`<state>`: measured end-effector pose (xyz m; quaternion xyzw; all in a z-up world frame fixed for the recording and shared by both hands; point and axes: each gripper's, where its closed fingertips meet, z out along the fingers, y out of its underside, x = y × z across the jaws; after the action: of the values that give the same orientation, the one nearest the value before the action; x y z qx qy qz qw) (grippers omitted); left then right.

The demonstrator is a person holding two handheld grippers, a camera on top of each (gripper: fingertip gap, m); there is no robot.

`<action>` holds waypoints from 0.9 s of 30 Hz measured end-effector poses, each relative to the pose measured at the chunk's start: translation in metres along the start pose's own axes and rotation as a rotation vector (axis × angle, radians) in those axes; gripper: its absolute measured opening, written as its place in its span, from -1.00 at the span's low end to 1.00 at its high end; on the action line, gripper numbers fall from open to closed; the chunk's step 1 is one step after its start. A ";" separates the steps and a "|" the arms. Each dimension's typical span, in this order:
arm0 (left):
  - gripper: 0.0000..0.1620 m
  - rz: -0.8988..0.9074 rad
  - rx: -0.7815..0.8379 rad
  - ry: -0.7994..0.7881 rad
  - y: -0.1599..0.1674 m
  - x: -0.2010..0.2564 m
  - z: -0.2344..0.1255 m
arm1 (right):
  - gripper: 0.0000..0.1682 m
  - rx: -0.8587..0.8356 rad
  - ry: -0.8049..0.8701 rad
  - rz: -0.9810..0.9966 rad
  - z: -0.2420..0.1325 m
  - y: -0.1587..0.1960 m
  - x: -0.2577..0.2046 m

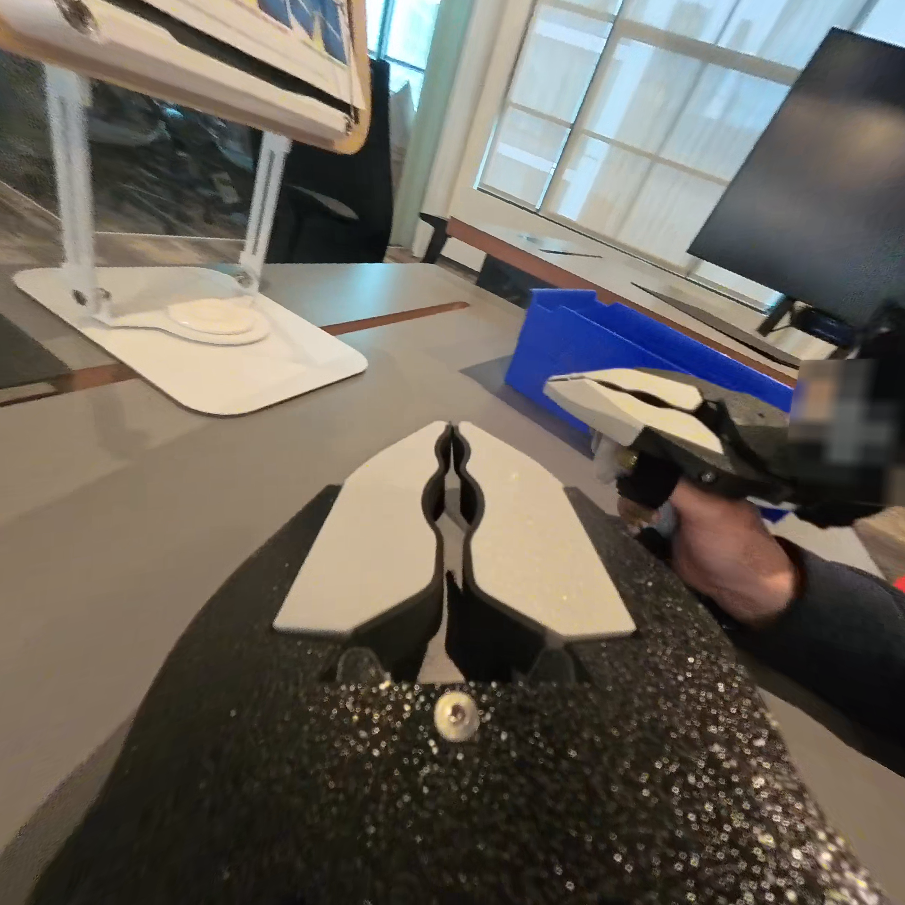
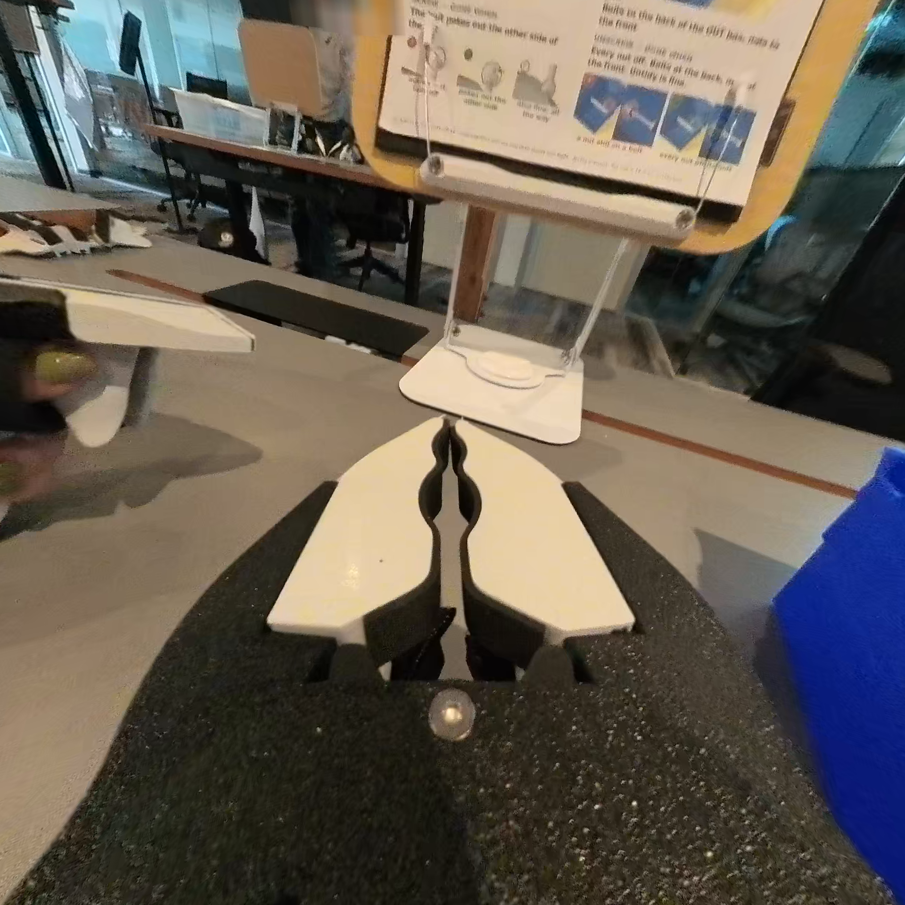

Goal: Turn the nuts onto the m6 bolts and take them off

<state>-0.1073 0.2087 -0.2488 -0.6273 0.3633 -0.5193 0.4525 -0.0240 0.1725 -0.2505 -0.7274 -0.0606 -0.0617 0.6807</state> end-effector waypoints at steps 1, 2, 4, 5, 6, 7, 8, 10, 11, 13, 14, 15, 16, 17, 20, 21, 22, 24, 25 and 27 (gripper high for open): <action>-1.00 0.012 0.008 -0.018 -0.001 -0.002 -0.001 | -1.00 0.018 -0.008 -0.013 -0.002 -0.001 -0.003; -1.00 0.024 0.016 -0.035 -0.002 -0.003 -0.001 | -1.00 0.034 -0.030 -0.022 -0.003 -0.003 -0.007; -1.00 0.051 0.036 -0.061 -0.004 -0.003 -0.002 | -0.99 0.077 -0.043 -0.038 -0.007 -0.009 -0.011; -1.00 0.063 0.049 -0.077 -0.005 -0.003 -0.002 | -0.99 0.099 -0.034 -0.048 -0.008 -0.011 -0.011; -1.00 0.071 0.063 -0.092 -0.006 -0.003 -0.003 | -0.99 0.115 -0.020 -0.057 -0.009 -0.012 -0.011; -1.00 0.077 0.073 -0.100 -0.007 -0.002 -0.003 | -0.99 0.124 -0.016 -0.065 -0.009 -0.012 -0.011; -1.00 0.082 0.081 -0.105 -0.007 -0.002 -0.003 | -0.99 0.126 -0.026 -0.075 -0.008 -0.011 -0.014; -1.00 0.084 0.103 -0.120 -0.008 -0.002 -0.004 | -0.99 0.139 -0.072 -0.090 -0.007 -0.012 -0.022; -1.00 0.080 0.120 -0.125 -0.008 -0.002 -0.005 | -0.99 0.156 -0.092 -0.094 -0.007 -0.014 -0.026; -1.00 0.074 0.152 -0.115 -0.011 0.000 -0.006 | -0.99 0.172 -0.109 -0.107 -0.007 -0.016 -0.031; -1.00 0.081 0.162 -0.111 -0.011 0.002 -0.006 | -0.99 0.166 -0.110 -0.117 -0.006 -0.015 -0.033; -1.00 0.091 0.168 -0.117 -0.012 0.002 -0.007 | -0.99 0.160 -0.115 -0.127 -0.005 -0.014 -0.034; -1.00 0.104 0.170 -0.126 -0.012 0.003 -0.007 | -0.99 0.162 -0.120 -0.134 -0.005 -0.015 -0.036; -1.00 0.119 0.170 -0.133 -0.012 0.003 -0.007 | -0.99 0.168 -0.124 -0.137 -0.006 -0.015 -0.037; -1.00 0.162 0.142 -0.140 -0.008 0.005 -0.003 | -1.00 0.207 -0.131 -0.129 -0.010 -0.019 -0.037; -1.00 0.182 0.130 -0.139 -0.006 0.007 -0.002 | -1.00 0.223 -0.135 -0.121 -0.012 -0.021 -0.036; -1.00 0.209 0.118 -0.144 -0.005 0.009 -0.002 | -1.00 0.238 -0.139 -0.111 -0.014 -0.022 -0.036; -1.00 0.263 0.086 -0.173 -0.006 0.011 -0.004 | -0.99 0.258 -0.154 -0.094 -0.018 -0.024 -0.036; -1.00 0.282 0.073 -0.187 -0.009 0.014 -0.008 | -0.99 0.267 -0.158 -0.084 -0.020 -0.025 -0.035; -1.00 0.259 0.058 -0.215 -0.021 0.027 -0.022 | -0.99 0.280 -0.160 -0.068 -0.023 -0.026 -0.034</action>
<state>-0.1238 0.1867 -0.2194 -0.6138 0.3753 -0.3967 0.5701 -0.0619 0.1508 -0.2288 -0.6255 -0.1472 -0.0173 0.7660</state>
